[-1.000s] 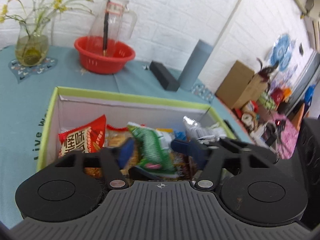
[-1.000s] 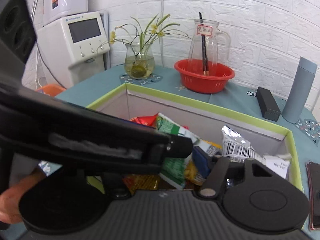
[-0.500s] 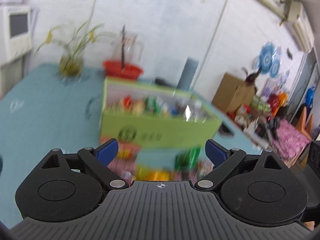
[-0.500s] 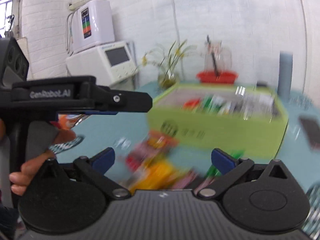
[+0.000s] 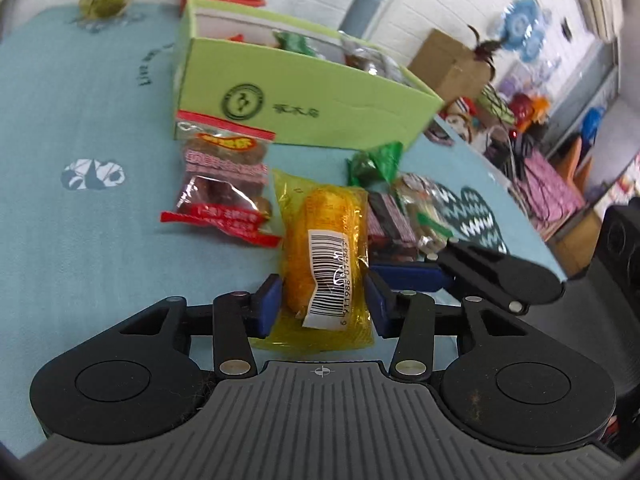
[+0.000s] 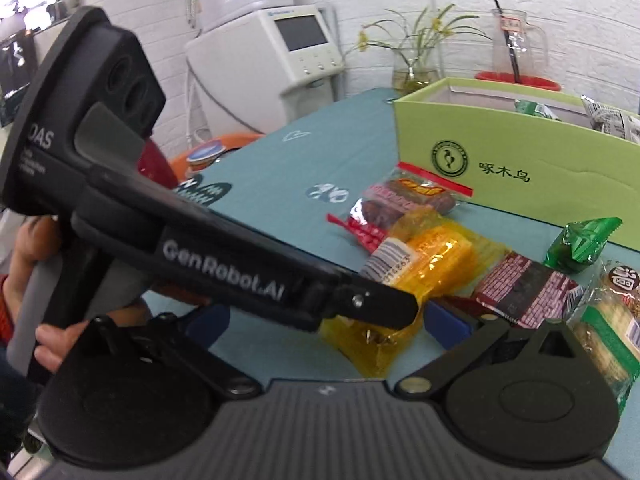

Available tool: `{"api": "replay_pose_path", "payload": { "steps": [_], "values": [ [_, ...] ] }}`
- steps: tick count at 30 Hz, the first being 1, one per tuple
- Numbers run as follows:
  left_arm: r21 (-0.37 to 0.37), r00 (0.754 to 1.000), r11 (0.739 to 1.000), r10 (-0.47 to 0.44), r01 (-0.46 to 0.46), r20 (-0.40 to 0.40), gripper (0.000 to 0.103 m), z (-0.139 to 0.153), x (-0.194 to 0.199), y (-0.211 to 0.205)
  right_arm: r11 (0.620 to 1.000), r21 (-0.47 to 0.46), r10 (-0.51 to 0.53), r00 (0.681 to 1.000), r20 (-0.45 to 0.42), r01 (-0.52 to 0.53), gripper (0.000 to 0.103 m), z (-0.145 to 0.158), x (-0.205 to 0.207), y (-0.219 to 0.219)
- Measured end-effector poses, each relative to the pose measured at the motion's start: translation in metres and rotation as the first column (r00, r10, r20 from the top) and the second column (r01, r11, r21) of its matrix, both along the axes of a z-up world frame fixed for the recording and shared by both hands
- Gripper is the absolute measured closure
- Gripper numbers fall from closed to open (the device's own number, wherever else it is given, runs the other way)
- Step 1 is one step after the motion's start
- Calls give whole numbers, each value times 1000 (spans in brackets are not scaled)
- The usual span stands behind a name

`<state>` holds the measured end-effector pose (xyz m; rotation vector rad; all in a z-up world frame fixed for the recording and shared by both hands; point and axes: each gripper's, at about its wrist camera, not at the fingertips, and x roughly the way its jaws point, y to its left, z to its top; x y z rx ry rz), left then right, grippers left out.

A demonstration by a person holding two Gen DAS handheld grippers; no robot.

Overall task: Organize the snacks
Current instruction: 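Move the left gripper to the yellow barcode snack bag, then close the left gripper on the yellow bag and lift it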

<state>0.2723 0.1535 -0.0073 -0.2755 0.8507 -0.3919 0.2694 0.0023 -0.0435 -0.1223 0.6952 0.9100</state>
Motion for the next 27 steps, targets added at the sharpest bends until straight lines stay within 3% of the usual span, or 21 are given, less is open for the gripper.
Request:
{"api": "replay_pose_path", "payload": {
  "steps": [3, 7, 9, 12, 14, 17, 21, 22, 23, 24, 25, 27],
  "values": [
    [0, 1000, 1000, -4, 4, -8, 77, -2, -26, -18, 1000, -17, 18, 1000, -9, -18, 1, 1, -25, -14],
    [-55, 999, 998, 32, -33, -18, 73, -5, -66, -40, 998, -57, 25, 1000, 8, -25, 1, 2, -64, -35],
    [-47, 999, 998, 38, -39, -26, 59, -3, -77, -49, 998, -65, 8, 1000, 17, -7, 1, 2, -77, -46],
    [17, 995, 996, 84, -84, 49, 38, 13, -78, -48, 994, -21, -110, 993, 32, 111, 1, 5, -86, -63],
    [35, 992, 993, 108, -110, 66, 36, 20, -71, -44, 981, 31, -191, 981, 25, 191, 1, 6, -85, -70],
    [18, 998, 998, 52, -52, 19, 36, 17, -51, -45, 973, 65, -222, 975, -14, 222, 1, 1, -83, -66],
    [75, 999, 997, -23, 24, -24, 44, 6, -36, -58, 971, 38, -235, 972, -9, 236, 1, -9, -80, -54],
    [88, 999, 995, -36, 39, -36, 50, 2, -35, -60, 971, 37, -235, 972, -24, 236, 1, -13, -77, -54],
    [90, 999, 995, -38, 40, -22, 70, 1, -37, -59, 973, 42, -226, 974, -17, 227, 3, -14, -75, -55],
    [79, 997, 994, -68, 70, -29, 84, -2, -37, -59, 976, 19, -216, 976, 4, 216, 8, -14, -76, -52],
    [49, 995, 995, -91, 93, -34, 86, -3, -38, -58, 982, 2, -191, 982, 13, 191, 22, -12, -75, -49],
    [46, 997, 996, -71, 72, -24, 88, 0, -43, -56, 985, -2, -174, 985, -7, 174, 22, -5, -72, -47]
  ]
}}
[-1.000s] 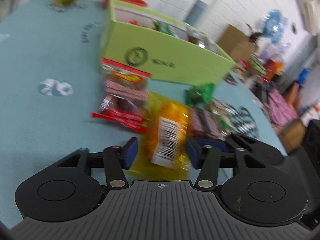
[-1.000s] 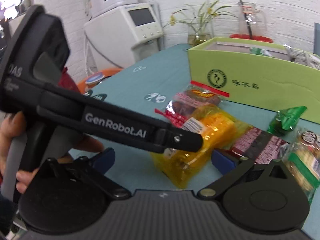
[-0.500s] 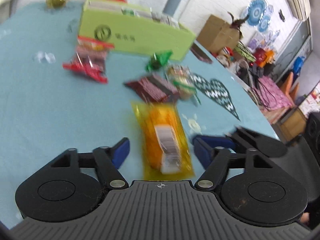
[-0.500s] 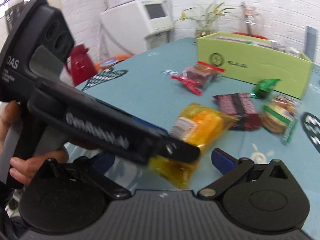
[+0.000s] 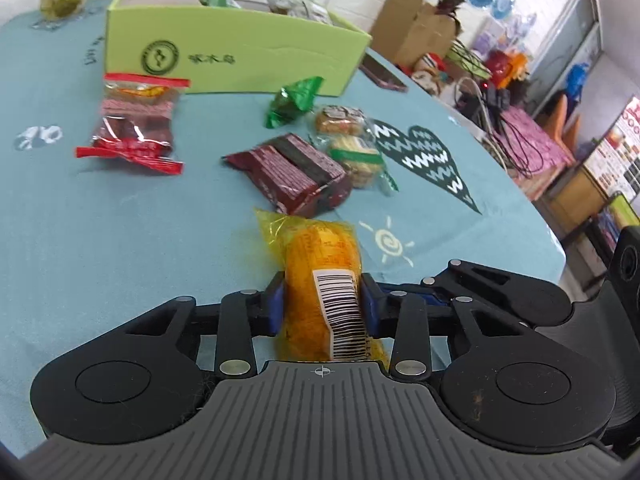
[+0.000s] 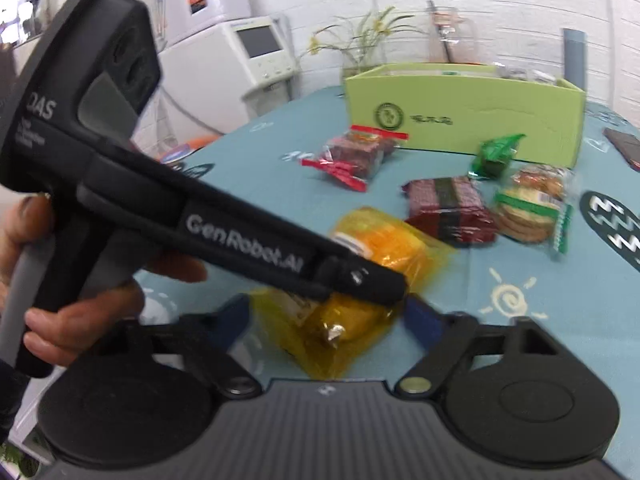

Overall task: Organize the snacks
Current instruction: 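Close the left gripper on the yellow bag and lift it, then lower the yellow bag into the green box and open the left gripper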

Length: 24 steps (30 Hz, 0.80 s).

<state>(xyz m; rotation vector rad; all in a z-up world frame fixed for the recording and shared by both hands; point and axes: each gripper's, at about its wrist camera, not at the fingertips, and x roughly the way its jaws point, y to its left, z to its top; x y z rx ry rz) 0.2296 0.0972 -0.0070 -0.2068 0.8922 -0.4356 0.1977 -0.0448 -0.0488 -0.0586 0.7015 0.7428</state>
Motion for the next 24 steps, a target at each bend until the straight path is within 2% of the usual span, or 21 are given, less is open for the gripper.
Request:
{"api": "replay_pose_path", "payload": {
  "steps": [2, 6, 11, 15, 19, 22, 23, 24],
  "values": [
    [-10, 999, 1000, 23, -23, 33, 88, 11, -2, 5, 1000, 23, 16, 1000, 11, -16, 23, 10, 5, 1],
    [-87, 992, 993, 89, -81, 86, 88, 40, 16, 23, 996, 72, 42, 997, 67, -47, 22, 39, 30, 8],
    [-115, 973, 984, 153, -134, 176, 87, 84, 93, 44, 997, 42, 57, 981, 187, -66, 22, 79, 103, 41],
    [-103, 960, 981, 186, -167, 209, 87, 109, 173, 64, 997, 25, 62, 976, 208, -69, 21, 103, 185, 72],
    [-109, 966, 973, 217, -203, 139, 87, 93, 244, 86, 996, -16, 84, 988, 132, -82, 22, 94, 267, 89],
    [-94, 969, 967, 242, -237, 53, 87, 59, 274, 97, 993, -65, 99, 994, 51, -96, 22, 67, 301, 102],
    [-65, 967, 969, 243, -239, 69, 86, 50, 275, 95, 991, -78, 108, 994, 28, -106, 21, 57, 306, 105],
    [-21, 966, 973, 230, -229, 118, 82, 49, 271, 90, 990, -77, 120, 992, 22, -118, 22, 50, 307, 106]
  ]
}}
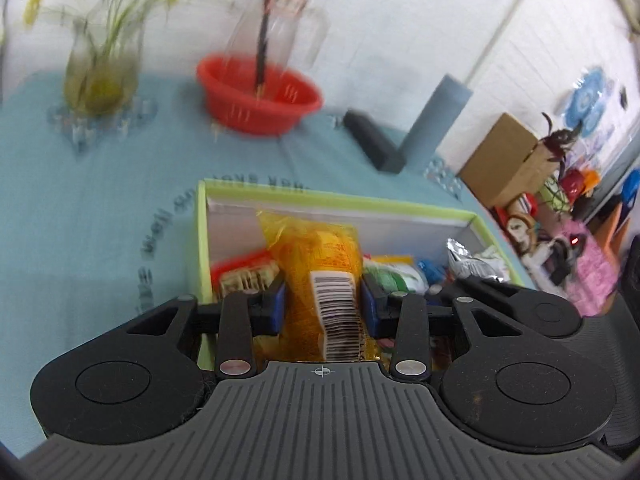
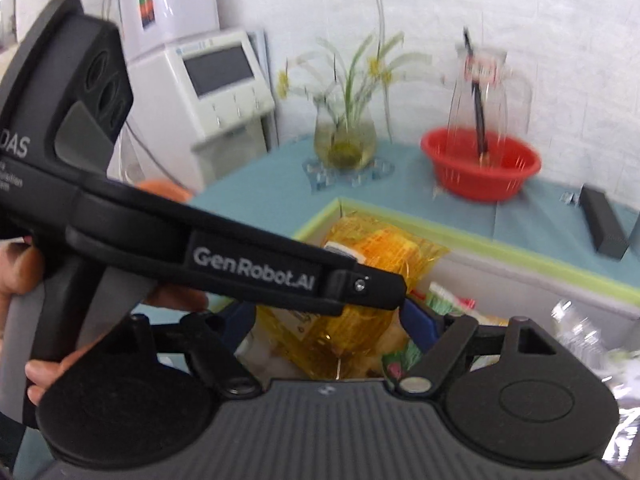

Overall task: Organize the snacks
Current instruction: 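Lower the yellow bag into the green box and open the left gripper, then move the left gripper to the brown chocolate wafer pack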

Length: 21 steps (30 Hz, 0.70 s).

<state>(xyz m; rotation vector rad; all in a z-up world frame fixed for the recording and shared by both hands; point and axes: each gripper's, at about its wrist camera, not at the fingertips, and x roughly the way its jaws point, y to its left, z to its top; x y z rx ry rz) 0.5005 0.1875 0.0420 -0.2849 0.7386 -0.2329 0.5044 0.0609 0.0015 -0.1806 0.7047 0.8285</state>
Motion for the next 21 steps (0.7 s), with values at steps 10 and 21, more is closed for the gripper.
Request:
{"api": "replay_pose_path", "payload": {
  "steps": [10, 21],
  "values": [
    [21, 971, 999, 21, -27, 239, 36, 61, -83, -14, 994, 97, -69, 983, 173, 53, 10, 49, -78, -49],
    [-177, 999, 983, -41, 42, 12, 35, -27, -202, -60, 968, 160, -191, 981, -22, 192, 1, -26, -219, -114]
  ]
}}
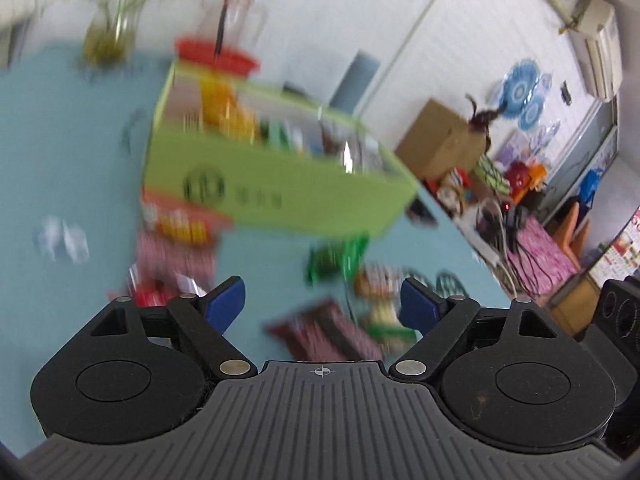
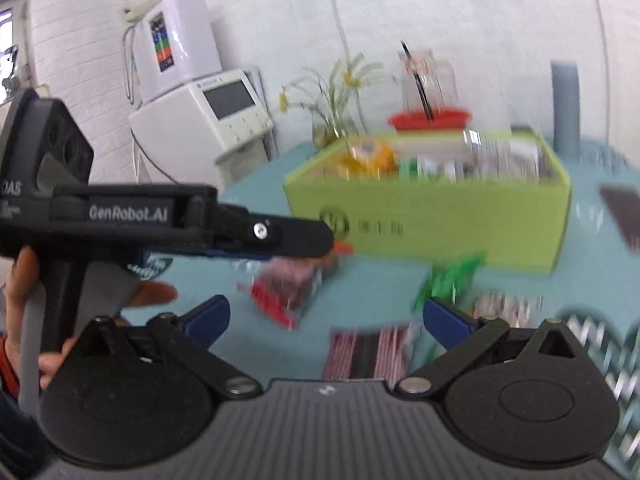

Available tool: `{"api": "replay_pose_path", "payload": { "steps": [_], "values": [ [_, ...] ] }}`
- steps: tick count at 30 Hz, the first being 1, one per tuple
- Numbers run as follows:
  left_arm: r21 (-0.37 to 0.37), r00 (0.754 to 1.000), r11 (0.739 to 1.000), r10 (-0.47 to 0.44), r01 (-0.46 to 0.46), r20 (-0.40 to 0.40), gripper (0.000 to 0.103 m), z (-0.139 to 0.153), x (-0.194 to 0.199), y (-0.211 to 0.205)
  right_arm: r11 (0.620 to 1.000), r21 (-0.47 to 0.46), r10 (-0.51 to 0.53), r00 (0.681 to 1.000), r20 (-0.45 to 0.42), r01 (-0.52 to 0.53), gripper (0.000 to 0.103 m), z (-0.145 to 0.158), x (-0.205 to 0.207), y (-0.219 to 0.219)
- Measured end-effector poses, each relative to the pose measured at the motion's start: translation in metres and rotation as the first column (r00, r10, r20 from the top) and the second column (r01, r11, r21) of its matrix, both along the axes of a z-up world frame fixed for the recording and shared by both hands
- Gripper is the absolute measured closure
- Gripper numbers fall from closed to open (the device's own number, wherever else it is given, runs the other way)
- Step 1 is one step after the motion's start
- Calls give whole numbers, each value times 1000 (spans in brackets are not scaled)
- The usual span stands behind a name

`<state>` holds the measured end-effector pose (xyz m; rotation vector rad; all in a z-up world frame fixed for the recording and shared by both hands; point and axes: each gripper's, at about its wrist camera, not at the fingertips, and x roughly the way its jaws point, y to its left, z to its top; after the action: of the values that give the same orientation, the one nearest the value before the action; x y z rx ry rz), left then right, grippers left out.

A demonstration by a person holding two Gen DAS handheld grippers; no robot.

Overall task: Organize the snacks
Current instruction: 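Move the left gripper to the brown chocolate wafer pack, then grasp the brown pack with the left gripper and lift it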

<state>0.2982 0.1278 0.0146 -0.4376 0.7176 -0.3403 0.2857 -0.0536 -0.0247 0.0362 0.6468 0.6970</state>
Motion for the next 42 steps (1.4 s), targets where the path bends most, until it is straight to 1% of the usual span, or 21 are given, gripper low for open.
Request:
{"api": "replay_pose_path", "payload": {
  "steps": [2, 4, 6, 7, 8, 9, 10, 13, 19, 20, 21, 23, 26, 29, 30, 31, 32, 34, 37, 39, 42],
  "values": [
    [-47, 996, 999, -19, 16, -83, 42, -15, 4, -3, 999, -40, 7, 1000, -1, -7, 1, -11, -2, 8],
    [-60, 991, 997, -56, 49, -120, 43, -22, 14, -6, 997, -75, 31, 999, 11, -30, 1, -18, 1, 16],
    [-17, 988, 999, -35, 32, -153, 51, -26, 23, -8, 995, -93, 31, 999, -7, -32, 1, -23, 9, 21],
    [-15, 988, 998, -55, 53, -145, 53, -28, 25, -8, 995, -91, 32, 999, -38, -36, 1, -26, 12, 22],
    [-24, 986, 997, -72, 69, -148, 61, -29, 26, -7, 996, -78, 38, 998, -58, -43, 1, -29, 12, 21],
    [-34, 983, 996, -92, 87, -159, 77, -30, 26, -7, 996, -68, 53, 996, -68, -58, 1, -30, 9, 22],
    [-34, 979, 993, -116, 112, -168, 79, -31, 24, -8, 996, -62, 60, 995, -74, -65, 1, -29, 5, 22],
    [2, 981, 991, -129, 130, -143, 81, -31, 5, -11, 995, -74, 69, 995, -66, -74, 1, -28, -12, 24],
    [20, 988, 996, -88, 91, -126, 78, -31, -58, -10, 990, -55, 128, 989, -72, -132, 1, -27, -58, 21],
    [23, 990, 997, -74, 77, -121, 72, -30, -66, -9, 989, -60, 131, 989, -69, -135, 1, -28, -64, 21],
    [30, 991, 997, -61, 64, -115, 59, -28, -69, -9, 990, -67, 121, 991, -60, -125, 1, -27, -68, 21],
    [55, 995, 998, -12, 17, -99, 48, -23, -74, -6, 992, -88, 93, 995, -29, -95, 1, -24, -73, 20],
    [59, 996, 998, -1, 6, -89, 48, -20, -76, -2, 993, -105, 61, 998, -7, -61, 1, -22, -73, 17],
    [39, 994, 999, -29, 34, -110, 60, -28, -70, -6, 993, -108, 45, 999, -30, -48, 1, -30, -64, 17],
    [53, 994, 998, -31, 36, -102, 76, -28, -70, -10, 992, -116, 46, 999, -9, -47, 2, -31, -66, 19],
    [37, 993, 997, -57, 61, -101, 85, -29, -69, -13, 989, -139, 52, 999, 2, -51, 4, -31, -67, 22],
    [2, 990, 997, -79, 80, -116, 91, -30, -66, -14, 987, -145, 69, 998, 11, -66, 21, -29, -69, 24],
    [6, 992, 997, -76, 77, -101, 92, -22, -62, -17, 985, -166, 58, 998, 35, -51, 25, -18, -64, 25],
    [12, 996, 997, -77, 78, -42, 92, 0, -48, -20, 992, -123, 48, 997, 57, -41, 25, -1, -41, 17],
    [5, 997, 997, -81, 81, -9, 92, 17, -27, -20, 990, -136, 42, 993, 110, -26, 25, 14, -25, 18],
    [24, 995, 997, -76, 75, 58, 92, 48, 12, -20, 991, -133, 35, 981, 189, -10, 25, 39, 18, 21]
  ]
}}
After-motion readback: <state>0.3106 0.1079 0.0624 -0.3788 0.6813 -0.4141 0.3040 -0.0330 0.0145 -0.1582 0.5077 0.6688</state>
